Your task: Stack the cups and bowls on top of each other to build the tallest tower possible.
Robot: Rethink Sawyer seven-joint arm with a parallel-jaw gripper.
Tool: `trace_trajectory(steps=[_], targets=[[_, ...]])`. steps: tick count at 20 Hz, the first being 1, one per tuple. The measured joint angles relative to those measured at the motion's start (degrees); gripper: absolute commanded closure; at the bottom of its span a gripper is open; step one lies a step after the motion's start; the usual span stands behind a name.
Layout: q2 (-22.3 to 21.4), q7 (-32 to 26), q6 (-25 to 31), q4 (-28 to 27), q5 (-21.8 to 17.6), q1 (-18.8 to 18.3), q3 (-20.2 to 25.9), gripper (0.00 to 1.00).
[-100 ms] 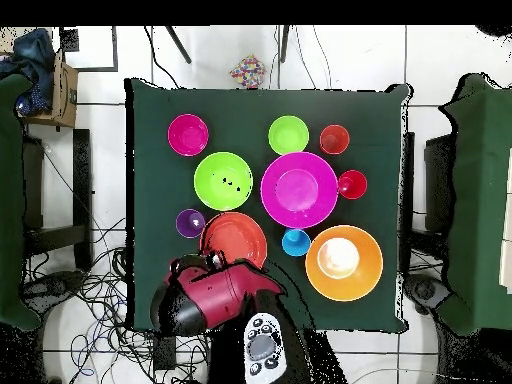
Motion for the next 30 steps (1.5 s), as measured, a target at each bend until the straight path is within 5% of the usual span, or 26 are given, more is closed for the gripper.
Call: trace_trajectory(steps=[11, 30], targets=[[-4.5, 0.0, 8.6, 0.1, 3.8, -3.6, 3.6, 1.0], [-5.2, 0.0, 11.4, -1.5, 6.5, -4.7, 5.8, 1.0]])
